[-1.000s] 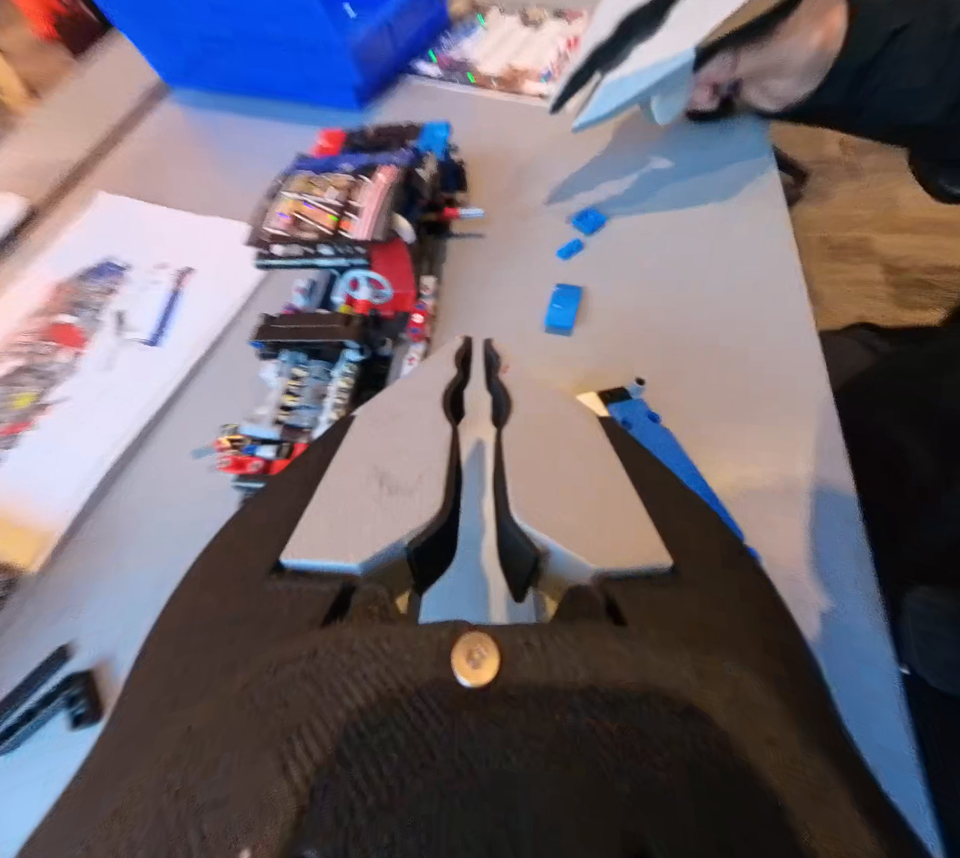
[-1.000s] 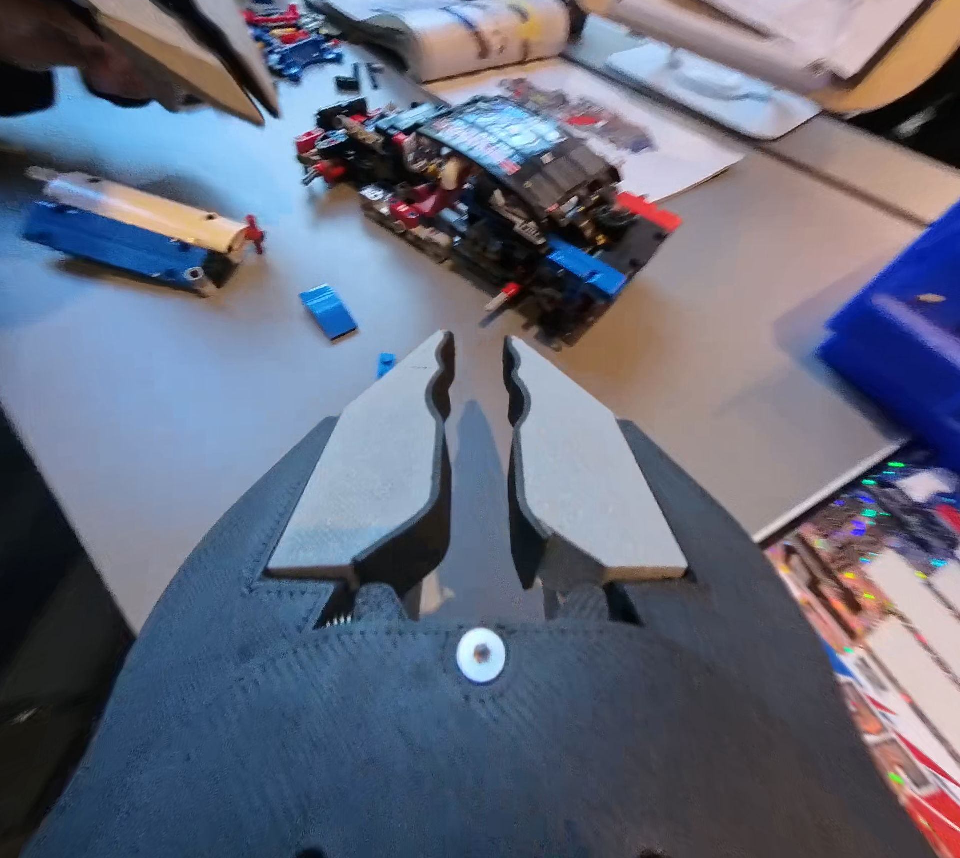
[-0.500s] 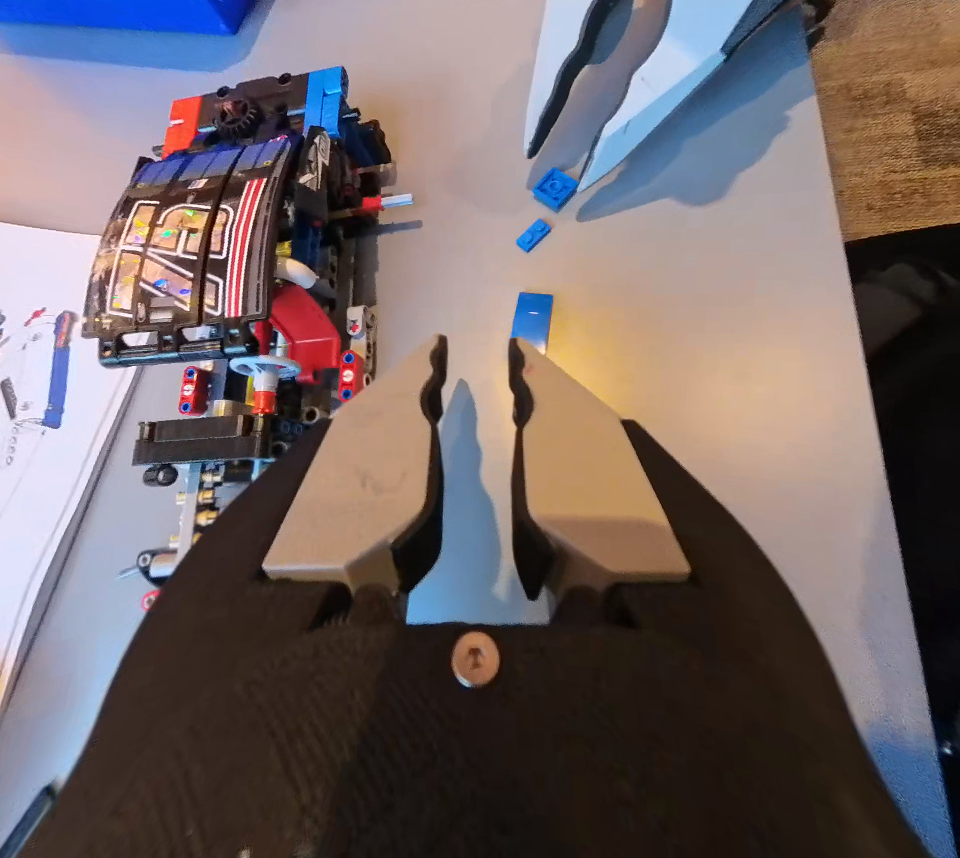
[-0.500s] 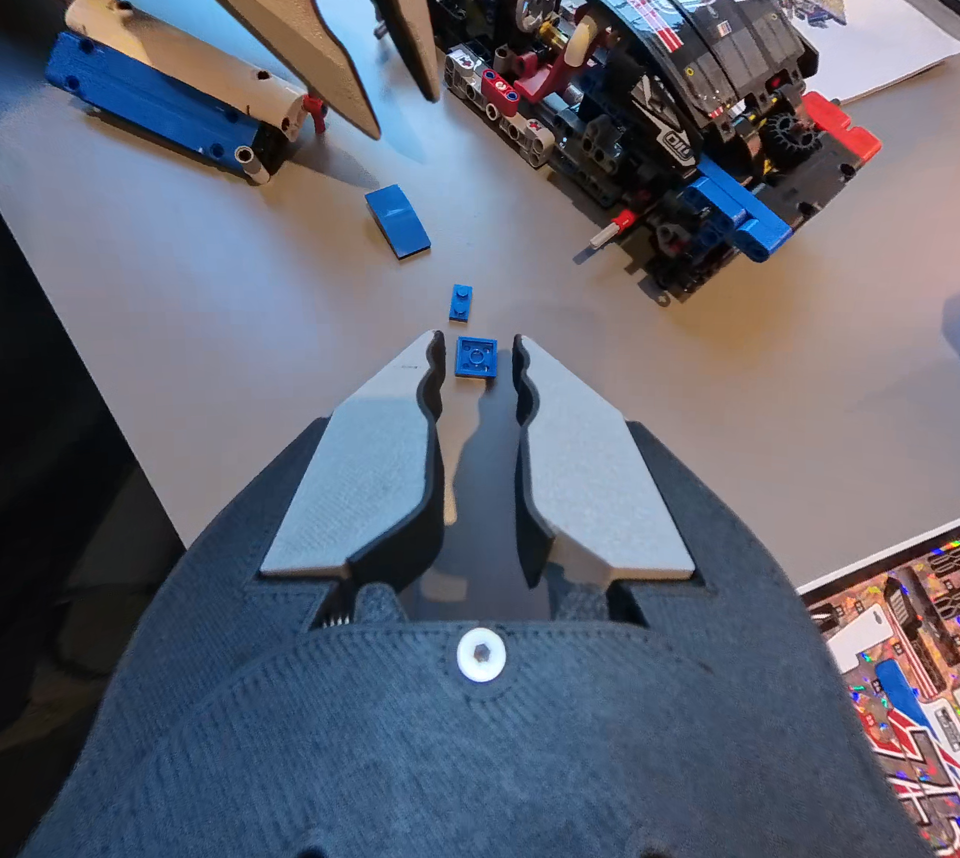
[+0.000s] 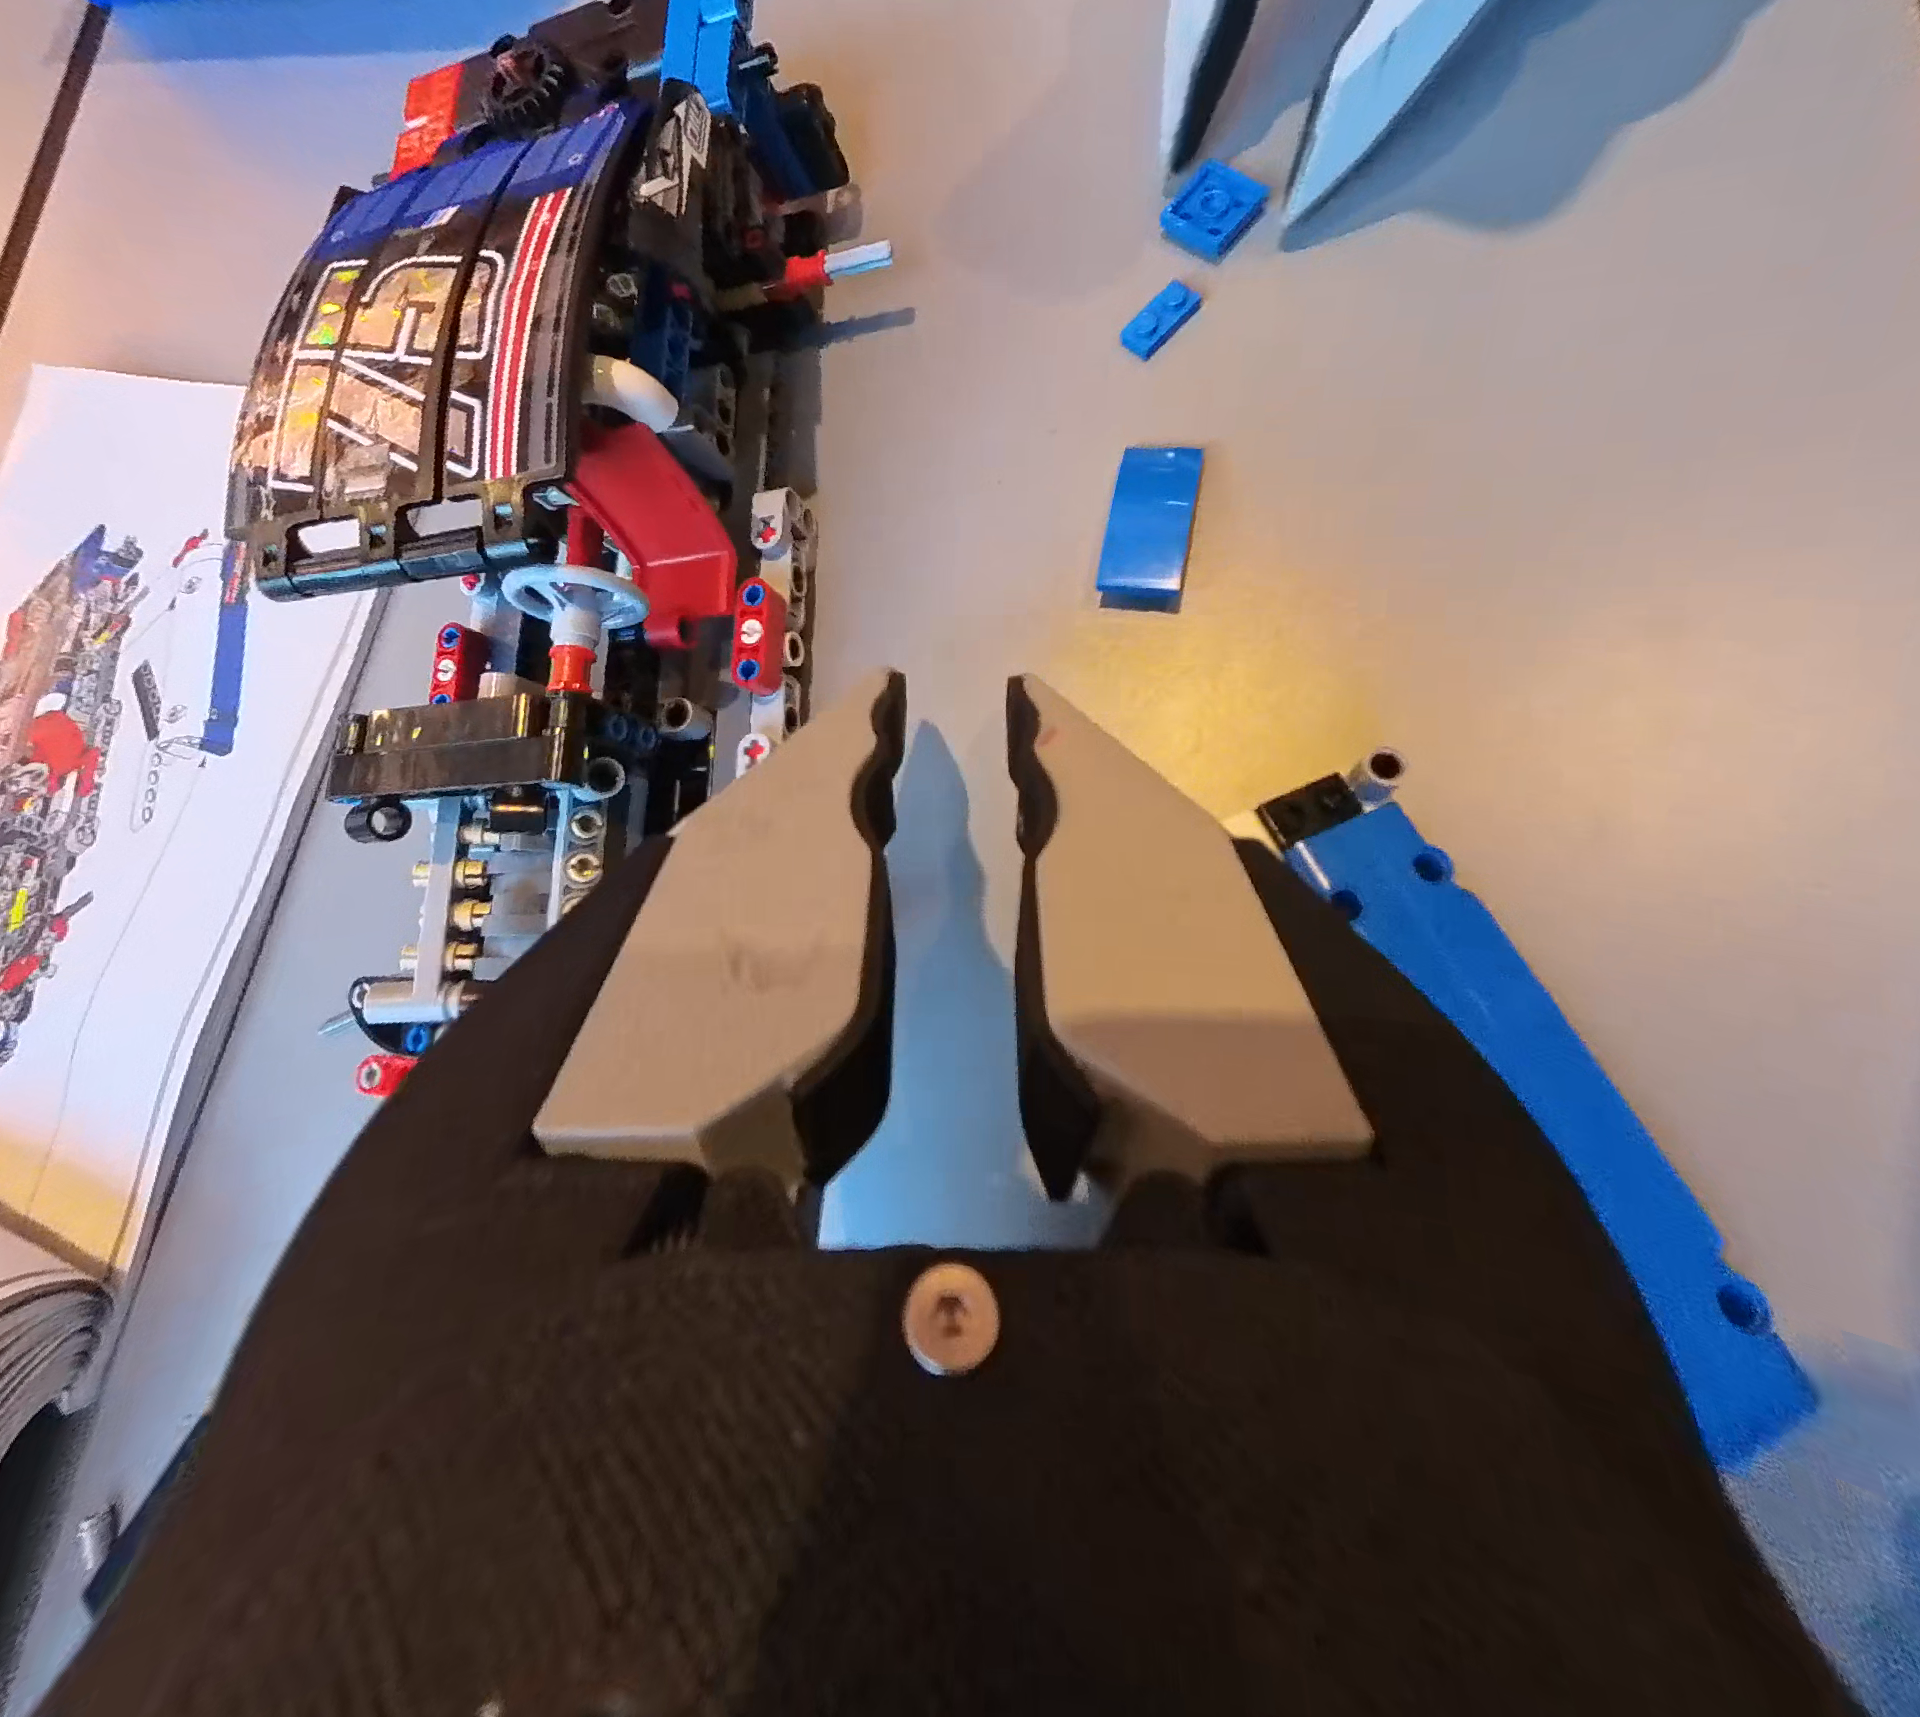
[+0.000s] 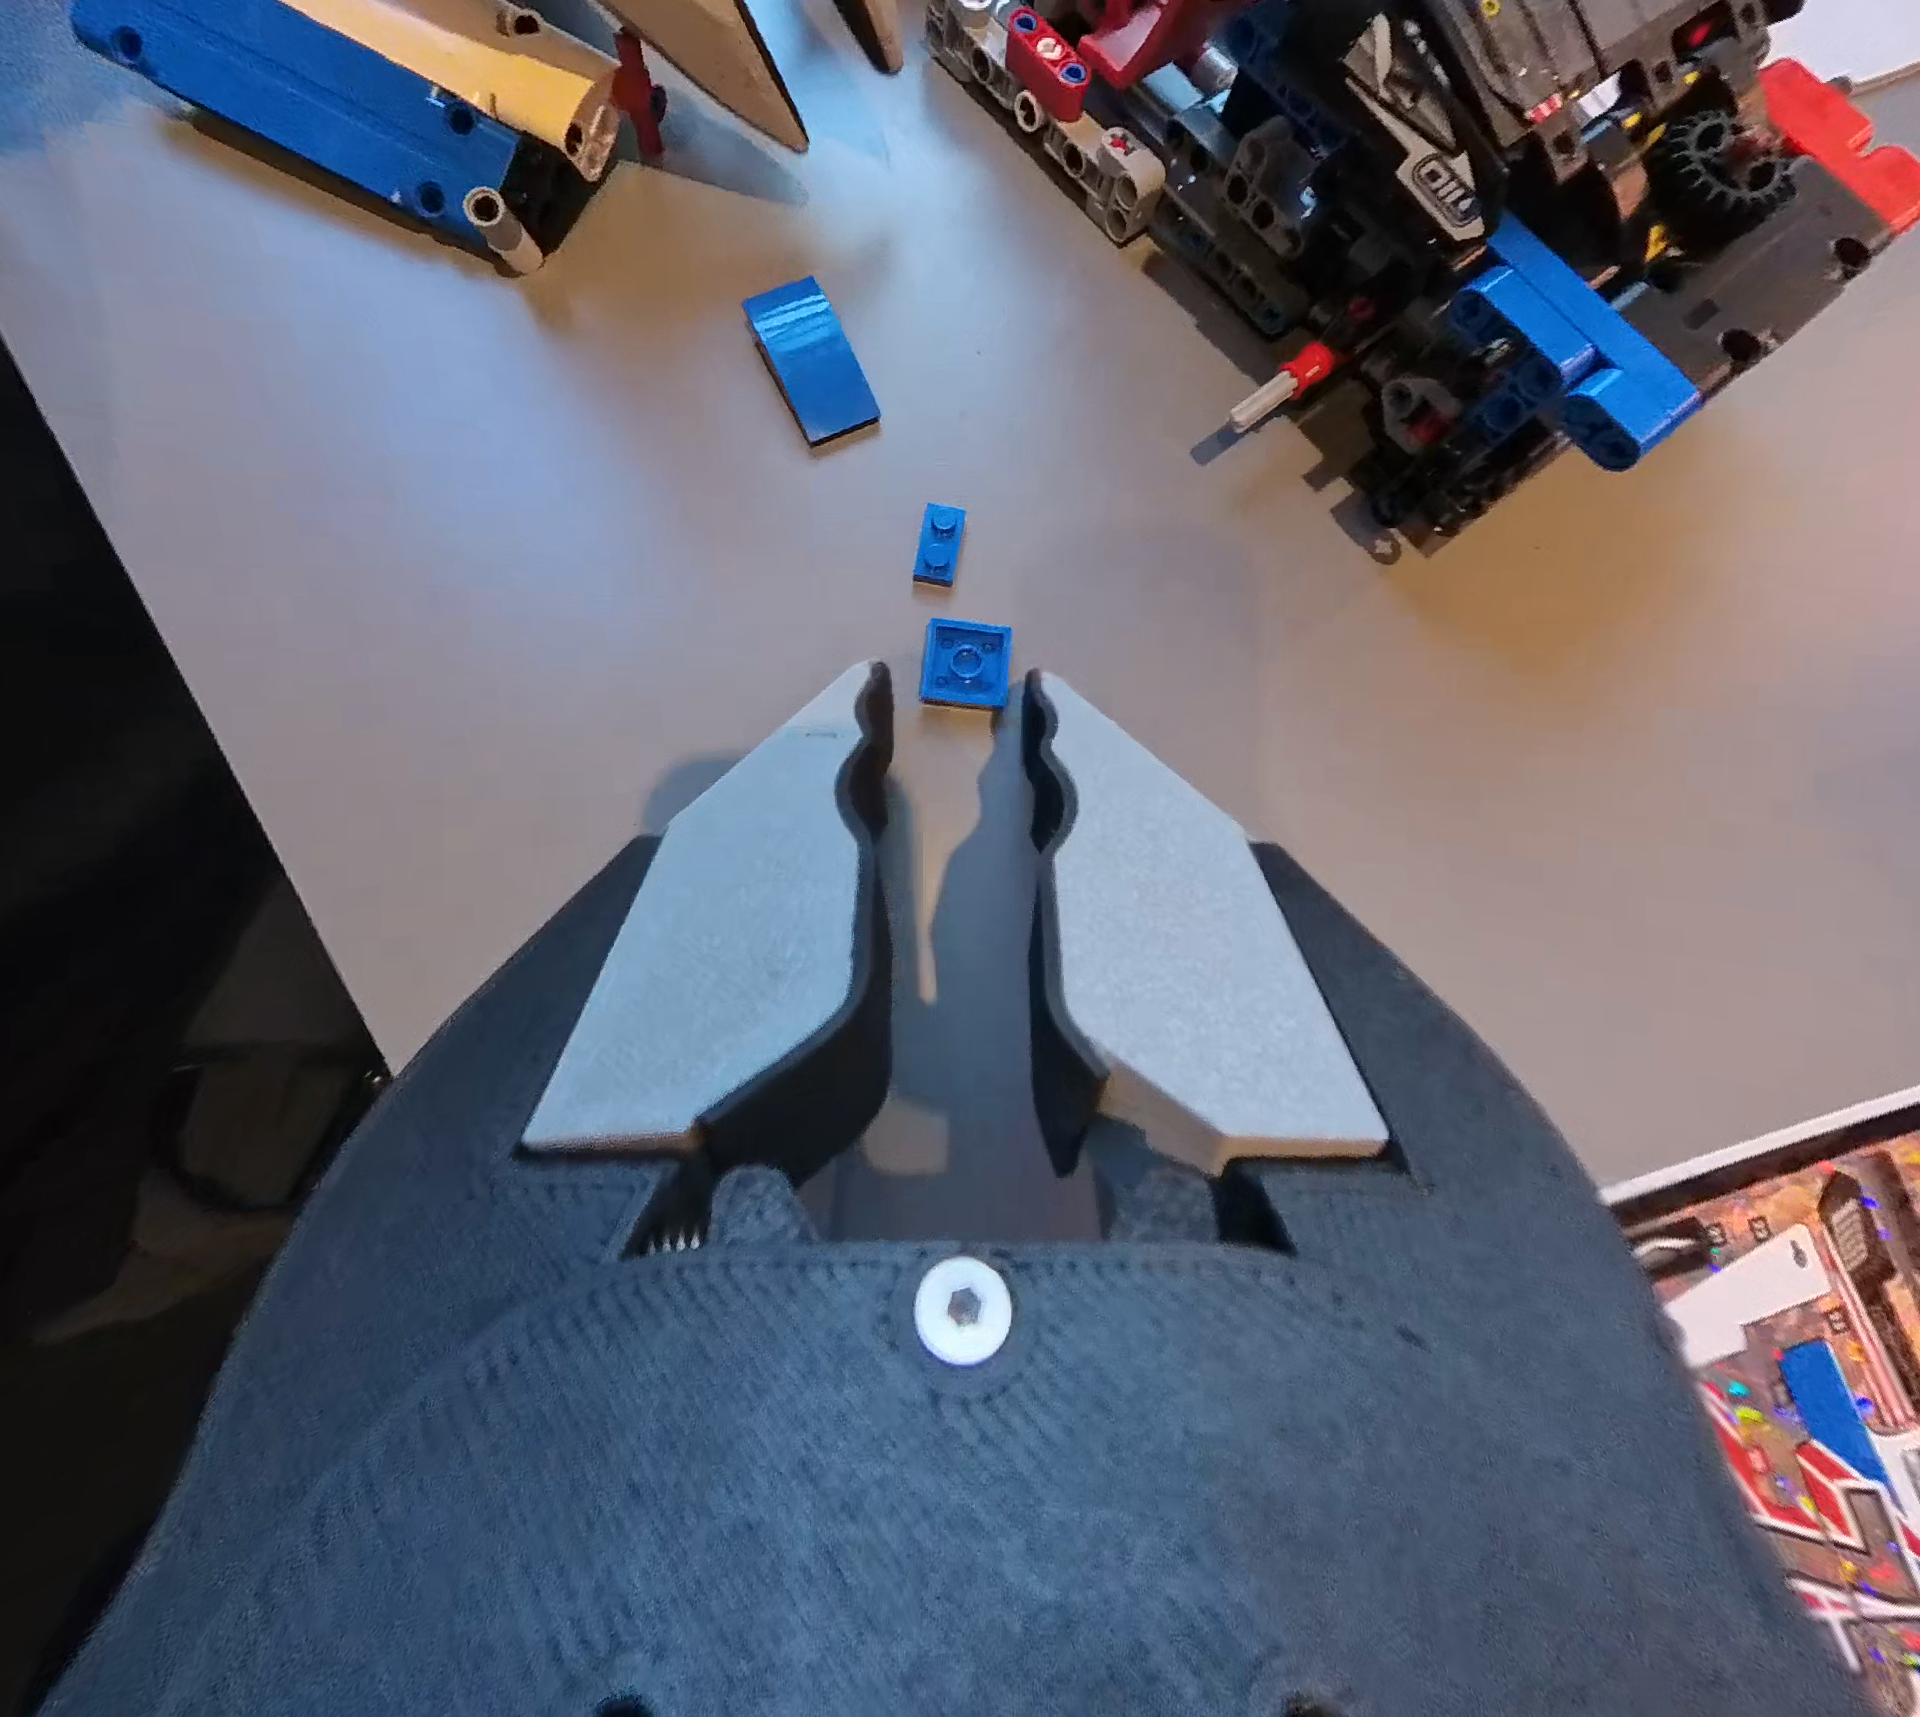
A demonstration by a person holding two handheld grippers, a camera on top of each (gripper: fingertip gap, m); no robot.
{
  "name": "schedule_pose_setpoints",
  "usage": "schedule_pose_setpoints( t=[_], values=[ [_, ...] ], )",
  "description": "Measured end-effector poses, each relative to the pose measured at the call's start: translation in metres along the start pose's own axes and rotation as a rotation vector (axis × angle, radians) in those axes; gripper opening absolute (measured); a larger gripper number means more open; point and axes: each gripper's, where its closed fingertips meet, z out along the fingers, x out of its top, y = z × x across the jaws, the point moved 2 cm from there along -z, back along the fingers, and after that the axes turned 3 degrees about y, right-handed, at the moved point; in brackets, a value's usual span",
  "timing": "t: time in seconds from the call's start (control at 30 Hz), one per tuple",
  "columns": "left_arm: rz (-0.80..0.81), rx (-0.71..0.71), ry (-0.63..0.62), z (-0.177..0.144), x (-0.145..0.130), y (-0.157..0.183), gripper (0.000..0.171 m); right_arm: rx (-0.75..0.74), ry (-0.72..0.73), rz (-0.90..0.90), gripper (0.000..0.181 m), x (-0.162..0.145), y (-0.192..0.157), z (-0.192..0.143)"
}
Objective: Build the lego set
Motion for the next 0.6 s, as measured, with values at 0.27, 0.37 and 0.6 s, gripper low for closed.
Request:
schedule_pose_setpoints(
  t=[0.27,0.37,0.6],
  values=[
    [0.078,-0.037,0.097,0.0,0.022,0.017,0.018,0.045,-0.006,0.007,0.012,-0.002,-0.002,0.0],
    [0.149,-0.056,0.132,0.002,0.037,0.03,0.02,0.066,0.006,0.049,0.012,0.002,-0.003,0.001],
    [0.421,0.006,0.109,0.011,0.052,0.051,0.022,0.308,0.119,0.335,0.012,0.033,-0.023,-0.005]
  ],
)
